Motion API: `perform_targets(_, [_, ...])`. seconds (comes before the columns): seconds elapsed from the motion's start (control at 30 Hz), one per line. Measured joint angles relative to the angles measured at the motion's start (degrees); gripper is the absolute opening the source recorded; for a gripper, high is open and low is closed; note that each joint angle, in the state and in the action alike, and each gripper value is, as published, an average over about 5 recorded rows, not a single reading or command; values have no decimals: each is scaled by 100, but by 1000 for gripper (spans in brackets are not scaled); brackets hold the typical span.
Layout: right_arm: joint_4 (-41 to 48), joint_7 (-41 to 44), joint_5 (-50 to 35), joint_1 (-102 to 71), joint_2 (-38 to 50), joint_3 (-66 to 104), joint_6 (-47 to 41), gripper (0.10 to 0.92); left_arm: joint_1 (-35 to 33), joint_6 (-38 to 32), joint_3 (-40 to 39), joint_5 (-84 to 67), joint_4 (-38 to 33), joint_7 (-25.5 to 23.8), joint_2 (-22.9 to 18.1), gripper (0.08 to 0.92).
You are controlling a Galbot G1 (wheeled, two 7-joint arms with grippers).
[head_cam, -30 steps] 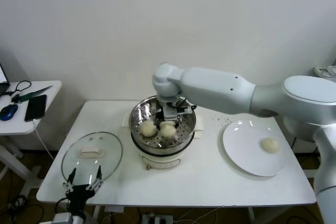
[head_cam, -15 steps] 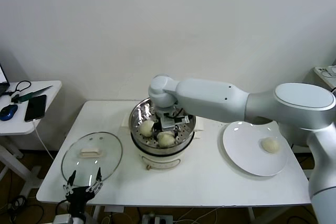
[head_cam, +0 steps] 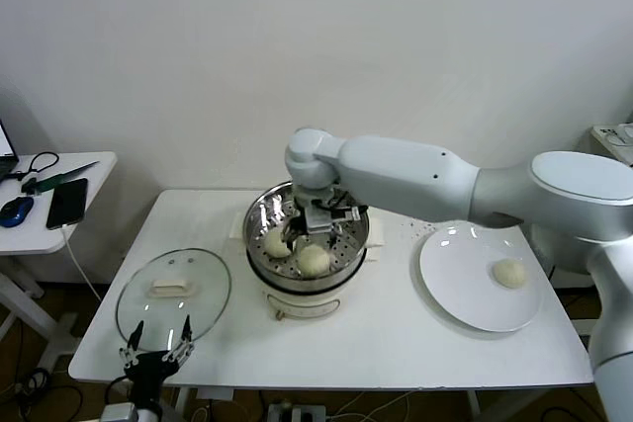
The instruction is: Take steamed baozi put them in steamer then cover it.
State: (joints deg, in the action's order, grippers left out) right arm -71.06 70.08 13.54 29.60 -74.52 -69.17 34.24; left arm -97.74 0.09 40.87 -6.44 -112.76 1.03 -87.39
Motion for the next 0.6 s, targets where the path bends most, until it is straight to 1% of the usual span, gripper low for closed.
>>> perform_targets(0.17, [37,-318,-390,318,500,-169,-465,823,5,-23,-24,1,-4,-3,1,823])
perform_targets(0.43, [77,-640,-1309,693,1574,-512,-1751,823,73,-41,-43,-8,-56,-19,18,823])
perform_targets(0.6, [145,-683,-1666,585,2299,-469,-2524,823,70,-42,-43,-28,-98,-20,30,823])
